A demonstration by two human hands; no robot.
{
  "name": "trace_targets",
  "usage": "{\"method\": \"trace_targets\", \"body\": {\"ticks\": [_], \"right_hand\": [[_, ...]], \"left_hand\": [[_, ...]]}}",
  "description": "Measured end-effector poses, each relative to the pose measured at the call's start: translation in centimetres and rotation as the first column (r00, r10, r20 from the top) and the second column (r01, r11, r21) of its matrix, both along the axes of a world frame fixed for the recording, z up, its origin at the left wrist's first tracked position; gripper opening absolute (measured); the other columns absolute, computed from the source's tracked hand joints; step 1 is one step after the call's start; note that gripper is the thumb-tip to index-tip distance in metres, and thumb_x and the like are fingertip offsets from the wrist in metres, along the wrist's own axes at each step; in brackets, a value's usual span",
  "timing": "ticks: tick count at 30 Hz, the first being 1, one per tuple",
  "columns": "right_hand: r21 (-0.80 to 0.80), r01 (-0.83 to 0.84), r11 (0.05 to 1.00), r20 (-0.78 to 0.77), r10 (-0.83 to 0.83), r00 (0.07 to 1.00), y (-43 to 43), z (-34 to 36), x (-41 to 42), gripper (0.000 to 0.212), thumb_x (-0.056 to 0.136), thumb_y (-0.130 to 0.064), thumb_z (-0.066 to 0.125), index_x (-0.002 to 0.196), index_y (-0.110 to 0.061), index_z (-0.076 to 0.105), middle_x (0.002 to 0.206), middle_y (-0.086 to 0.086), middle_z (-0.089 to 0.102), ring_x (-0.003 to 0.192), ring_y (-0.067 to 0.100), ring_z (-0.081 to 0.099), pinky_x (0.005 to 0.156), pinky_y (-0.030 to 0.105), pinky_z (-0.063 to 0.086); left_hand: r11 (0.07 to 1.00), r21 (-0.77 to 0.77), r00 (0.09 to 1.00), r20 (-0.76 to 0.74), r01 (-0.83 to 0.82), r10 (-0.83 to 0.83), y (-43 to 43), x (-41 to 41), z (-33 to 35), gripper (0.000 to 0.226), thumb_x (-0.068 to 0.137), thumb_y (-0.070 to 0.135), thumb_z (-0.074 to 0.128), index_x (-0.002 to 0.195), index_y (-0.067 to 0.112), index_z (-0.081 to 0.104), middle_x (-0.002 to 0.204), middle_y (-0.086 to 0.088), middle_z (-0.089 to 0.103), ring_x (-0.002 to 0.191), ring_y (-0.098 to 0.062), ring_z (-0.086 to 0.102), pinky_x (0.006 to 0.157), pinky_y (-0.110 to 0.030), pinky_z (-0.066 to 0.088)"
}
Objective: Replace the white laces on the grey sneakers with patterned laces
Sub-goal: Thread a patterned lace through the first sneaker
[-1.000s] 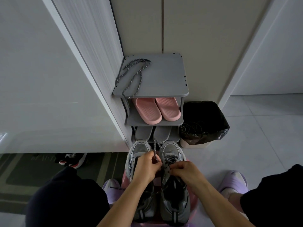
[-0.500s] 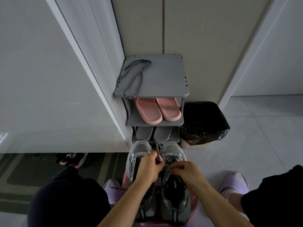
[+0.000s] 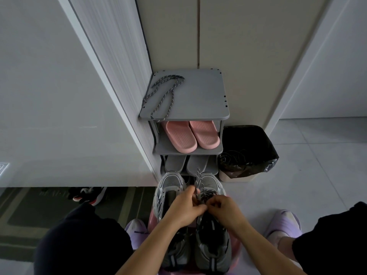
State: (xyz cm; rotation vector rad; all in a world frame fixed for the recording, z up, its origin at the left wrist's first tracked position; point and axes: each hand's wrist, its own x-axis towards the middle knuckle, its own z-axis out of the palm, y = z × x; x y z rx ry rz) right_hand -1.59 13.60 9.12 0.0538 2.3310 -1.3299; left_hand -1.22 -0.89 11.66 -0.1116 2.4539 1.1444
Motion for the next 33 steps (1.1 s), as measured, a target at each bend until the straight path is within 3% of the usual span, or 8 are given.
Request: {"method": "trace_targets", "body": {"ticks": [6, 13, 17, 20, 22, 25, 29, 33], "right_hand": [[-0.221, 0.178, 0.959, 0.058, -0.169, 0.984, 1.1, 0.4, 0.4, 0.022, 0.082, -0.002, 0.062, 0.066, -0.016, 0.062, 0.059, 0.002, 0.055, 0.056, 0.012, 0.048, 0.052, 0.019, 0.038], [-0.233, 0.215, 0.948, 0.125, -0.190, 0.974, 1.4, 0.2, -0.1, 0.021, 0.082, 0.002, 0.060, 0.065, -0.011, 0.061, 0.059, 0.004, 0.055, 0.059, 0.016, 0.050, 0.056, 0.024, 0.042], [-0.594, 0.606, 0.529, 0.413, -0.446, 0.794, 4.7, 0.7, -0.1, 0.030, 0.089, 0.009, 0.042, 0.062, -0.001, 0.050, 0.041, -0.003, 0.041, 0.037, 0.005, 0.042, 0.063, 0.031, 0.059], [-0.592, 0.793, 0.140, 0.561, -0.635, 0.531, 10.0, 0.3, -1.3, 0.043, 0.090, 0.004, 0.041, 0.051, -0.011, 0.047, 0.035, -0.006, 0.031, 0.032, 0.006, 0.028, 0.059, 0.033, 0.060], [-0.521, 0.852, 0.061, 0.592, -0.692, 0.412, 12.1, -0.2, -1.7, 0.032, 0.091, -0.002, 0.047, 0.061, -0.013, 0.043, 0.035, -0.006, 0.032, 0.032, 0.007, 0.028, 0.069, 0.032, 0.059], [-0.453, 0.867, 0.208, 0.614, -0.632, 0.473, 10.9, -1.1, -1.5, 0.023, 0.092, -0.011, 0.050, 0.070, -0.013, 0.051, 0.038, -0.005, 0.044, 0.036, 0.005, 0.040, 0.056, 0.027, 0.056], [-0.406, 0.649, 0.644, 0.549, -0.396, 0.736, 5.0, -1.0, 0.1, 0.008, 0.089, -0.011, 0.055, 0.089, -0.006, 0.061, 0.066, 0.006, 0.052, 0.057, 0.014, 0.046, 0.058, 0.023, 0.042], [-0.268, 0.328, 0.906, 0.133, -0.302, 0.944, 1.7, -0.9, 0.6, 0.022, 0.088, -0.004, 0.057, 0.109, -0.012, 0.055, 0.072, 0.003, 0.058, 0.057, 0.005, 0.056, 0.053, 0.012, 0.043]], "left_hand": [[0.997, 0.046, 0.991, 0.121, -0.067, 0.061, 0.5, 0.1, 0.6, 0.038, 0.078, 0.022, 0.068, 0.108, 0.018, 0.045, 0.100, 0.004, 0.062, 0.096, -0.014, 0.061, 0.092, -0.037, 0.049], [0.994, -0.109, 0.984, 0.170, -0.028, 0.046, 1.4, 0.0, 1.5, 0.064, 0.078, 0.024, 0.063, 0.131, 0.012, 0.029, 0.103, -0.006, 0.060, 0.093, -0.022, 0.062, 0.078, -0.034, 0.050], [0.984, -0.172, 0.981, 0.177, -0.054, 0.085, 1.1, 0.3, 1.5, 0.067, 0.079, 0.026, 0.061, 0.135, 0.010, 0.026, 0.098, -0.007, 0.058, 0.087, -0.021, 0.060, 0.070, -0.032, 0.046], [0.985, -0.155, 0.977, 0.185, -0.077, 0.105, 0.8, 0.3, 1.4, 0.062, 0.079, 0.026, 0.061, 0.131, 0.010, 0.031, 0.087, 0.000, 0.053, 0.076, -0.015, 0.056, 0.060, -0.025, 0.043], [0.988, -0.140, 0.981, 0.178, -0.057, 0.081, 1.0, 0.4, 1.4, 0.062, 0.079, 0.027, 0.061, 0.132, 0.015, 0.032, 0.097, 0.002, 0.053, 0.083, -0.015, 0.057, 0.069, -0.026, 0.046], [0.987, -0.162, 0.988, 0.154, 0.021, 0.005, 1.0, 0.4, 1.6, 0.055, 0.079, 0.031, 0.059, 0.129, 0.024, 0.038, 0.108, 0.003, 0.055, 0.098, -0.018, 0.058, 0.084, -0.031, 0.047], [0.978, -0.192, 0.994, 0.087, 0.080, -0.065, 0.9, 0.7, 1.8, 0.052, 0.084, 0.035, 0.058, 0.133, 0.029, 0.041, 0.125, 0.001, 0.056, 0.110, -0.017, 0.056, 0.091, -0.028, 0.044], [0.973, -0.216, 0.996, 0.021, 0.084, -0.081, 0.8, 0.9, 1.9, 0.050, 0.087, 0.033, 0.056, 0.135, 0.027, 0.042, 0.120, -0.001, 0.060, 0.104, -0.017, 0.059, 0.088, -0.027, 0.045]]}}
